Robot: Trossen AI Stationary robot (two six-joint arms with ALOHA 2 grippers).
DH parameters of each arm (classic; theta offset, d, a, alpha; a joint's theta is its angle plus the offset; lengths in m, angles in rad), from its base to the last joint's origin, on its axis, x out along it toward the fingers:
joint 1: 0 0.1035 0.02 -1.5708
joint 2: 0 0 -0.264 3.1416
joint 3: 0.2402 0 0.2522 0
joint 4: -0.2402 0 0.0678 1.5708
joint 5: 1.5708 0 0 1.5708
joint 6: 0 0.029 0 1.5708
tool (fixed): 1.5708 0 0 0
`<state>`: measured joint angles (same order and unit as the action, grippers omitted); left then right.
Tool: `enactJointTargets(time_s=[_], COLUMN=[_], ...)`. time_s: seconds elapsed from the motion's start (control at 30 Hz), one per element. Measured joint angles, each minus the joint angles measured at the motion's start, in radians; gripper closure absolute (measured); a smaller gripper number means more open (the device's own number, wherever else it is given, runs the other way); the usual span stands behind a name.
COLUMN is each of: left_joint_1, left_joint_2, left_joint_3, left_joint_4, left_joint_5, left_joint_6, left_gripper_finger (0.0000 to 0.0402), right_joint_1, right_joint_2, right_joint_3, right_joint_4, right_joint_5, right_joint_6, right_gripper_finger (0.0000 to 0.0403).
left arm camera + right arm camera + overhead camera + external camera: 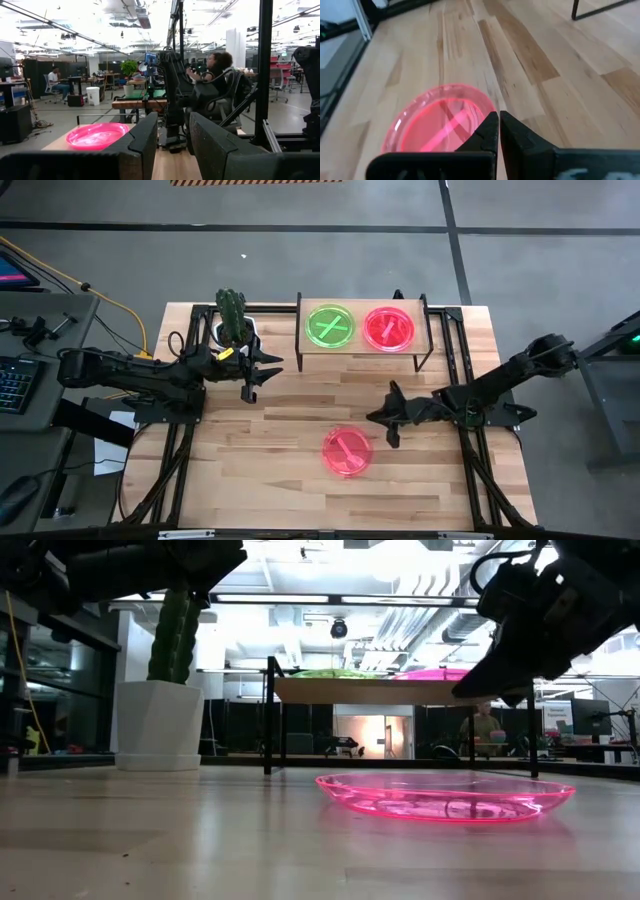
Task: Place and stack plates onto a shelf
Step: Stack the pink plate on the pink plate on the shelf
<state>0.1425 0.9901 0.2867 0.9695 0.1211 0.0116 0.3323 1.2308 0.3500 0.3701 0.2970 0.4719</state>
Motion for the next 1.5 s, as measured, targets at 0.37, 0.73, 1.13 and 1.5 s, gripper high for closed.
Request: enactJointTargets(time_s=[0.37, 0.73, 1.13, 1.5], left_joint_1=[0.0, 0.0, 0.0, 0.0], left_joint_2=[0.0, 0.0, 0.0, 0.0], left_joint_3=[0.0, 0.0, 0.0, 0.0], left_joint_4=[0.0, 0.0, 0.0, 0.0], left_joint_5=[0.0, 0.0, 0.0, 0.0], left_joint_6=[0.0, 0.0, 0.0, 0.0], left_gripper_finger=[0.0298, 0.0298, 0.0298, 0.0298], right_joint_1=[-0.007, 0.01, 0.011, 0.01], right_joint_2=[0.03, 0.298, 0.511, 0.547], right_joint_3=[0.0, 0.006, 0.14, 0.172], right_joint_4=[0.027, 0.216, 0.241, 0.213], right_joint_5=[0.044, 0.044, -0.044, -0.053], right_joint_6=[0.198, 0.326, 0.359, 0.355], right_gripper_finger=[0.0297, 0.0209, 0.0208, 0.024])
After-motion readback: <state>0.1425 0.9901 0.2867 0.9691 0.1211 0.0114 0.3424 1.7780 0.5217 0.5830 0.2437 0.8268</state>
